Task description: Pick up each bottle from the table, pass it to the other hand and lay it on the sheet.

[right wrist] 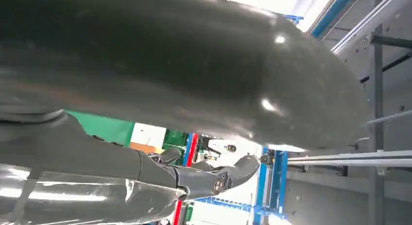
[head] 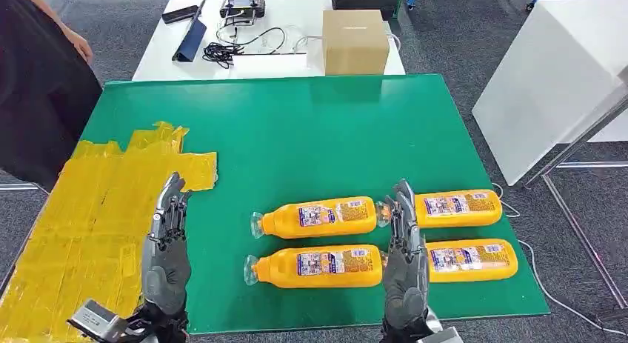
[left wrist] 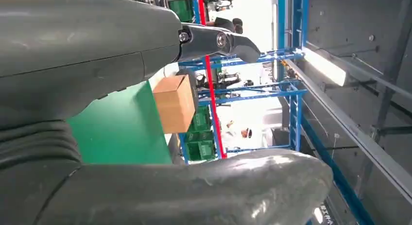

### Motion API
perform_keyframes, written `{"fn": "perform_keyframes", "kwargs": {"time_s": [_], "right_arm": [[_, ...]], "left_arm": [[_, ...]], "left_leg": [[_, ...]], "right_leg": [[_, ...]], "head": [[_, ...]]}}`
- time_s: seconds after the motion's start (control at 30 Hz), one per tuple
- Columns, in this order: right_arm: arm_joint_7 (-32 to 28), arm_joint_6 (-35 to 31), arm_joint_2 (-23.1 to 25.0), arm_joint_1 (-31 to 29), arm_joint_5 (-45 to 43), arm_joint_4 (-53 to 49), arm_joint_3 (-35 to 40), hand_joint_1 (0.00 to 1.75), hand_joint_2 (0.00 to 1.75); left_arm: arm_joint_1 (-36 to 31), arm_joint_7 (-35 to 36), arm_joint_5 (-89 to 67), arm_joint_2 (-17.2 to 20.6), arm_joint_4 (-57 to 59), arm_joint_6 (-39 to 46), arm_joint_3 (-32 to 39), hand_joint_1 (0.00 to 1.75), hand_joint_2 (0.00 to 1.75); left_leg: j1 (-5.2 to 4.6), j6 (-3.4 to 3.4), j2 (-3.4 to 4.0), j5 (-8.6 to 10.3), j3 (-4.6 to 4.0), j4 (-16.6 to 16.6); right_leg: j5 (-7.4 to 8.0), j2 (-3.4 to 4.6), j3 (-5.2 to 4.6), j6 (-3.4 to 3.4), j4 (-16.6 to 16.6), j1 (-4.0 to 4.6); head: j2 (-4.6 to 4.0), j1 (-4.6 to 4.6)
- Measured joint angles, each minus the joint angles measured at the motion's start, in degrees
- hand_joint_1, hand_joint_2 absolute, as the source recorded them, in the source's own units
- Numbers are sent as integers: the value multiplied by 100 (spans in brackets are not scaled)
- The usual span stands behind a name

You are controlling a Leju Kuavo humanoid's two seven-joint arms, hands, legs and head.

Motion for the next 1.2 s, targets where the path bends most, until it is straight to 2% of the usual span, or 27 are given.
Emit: {"fn": "perform_keyframes", "kwargs": {"time_s": [0.27, 0.3, 0.4, 0.43, 0.5, 0.53, 0.57, 0.67, 1.2], "right_arm": [[65, 44, -9, -6, 157, -2, 18, 0, 0], [118, -7, -11, -7, 245, -2, 24, 0, 175], [504, -134, -28, -15, 750, 0, 74, 0, 175], [817, -13, -79, -45, 1064, 18, 129, 0, 175], [1895, 125, -267, -182, 2133, 160, 331, 0, 175], [2257, 74, -332, -203, 2451, 296, 446, 0, 175], [2363, 6, -370, -205, 2606, 381, 542, 0, 175], [2533, -120, -483, -298, 2854, 516, 748, 0, 175], [2804, -164, -691, -446, 3038, 660, 1019, 0, 175]], "left_arm": [[-1, -92, 136, 0, 9, -81, 11, 0, 0], [0, -92, 138, 0, 18, -81, 15, 0, 0], [2, -98, 122, -2, 50, -4, 33, 0, 0], [3, -85, 140, -13, 63, -4, 48, 0, 0], [-14, -92, 199, -59, 160, -61, 103, 0, 0], [-22, -127, 201, -90, 232, -107, 136, 0, 0], [-17, -157, 199, -112, 271, -129, 160, 0, 0], [-12, -184, 201, -146, 339, -151, 234, 0, 0], [-7, -190, 175, -199, 407, -201, 374, 0, 0]], "left_leg": [[0, 0, 0, 0, 0, 0], [0, 0, 0, 0, 0, 0], [0, 0, 0, 0, -1, 0], [0, 0, 0, 0, -1, -1], [0, 0, 5, 0, 3, -1], [0, 0, 1, 0, 2, 0], [0, 1, -11, 2, -1, 0], [0, 1, -11, 1, -1, 0], [0, 1, -11, 1, -2, 0]], "right_leg": [[0, 0, 1, 0, 0, 0], [0, 0, 1, 0, 0, 0], [0, 0, 1, 0, 0, 0], [0, 0, 1, 0, 0, 0], [1, 2, 2, 0, 0, 0], [0, -2, 2, 0, 0, 0], [0, -8, 2, 0, 0, 0], [0, -8, 3, 0, 0, 0], [0, -9, 2, 0, 0, 0]], "head": [[0, -2], [0, 0], [0, 0], [0, -2], [0, 0], [0, 2], [0, 2], [0, 0], [0, 0]]}}
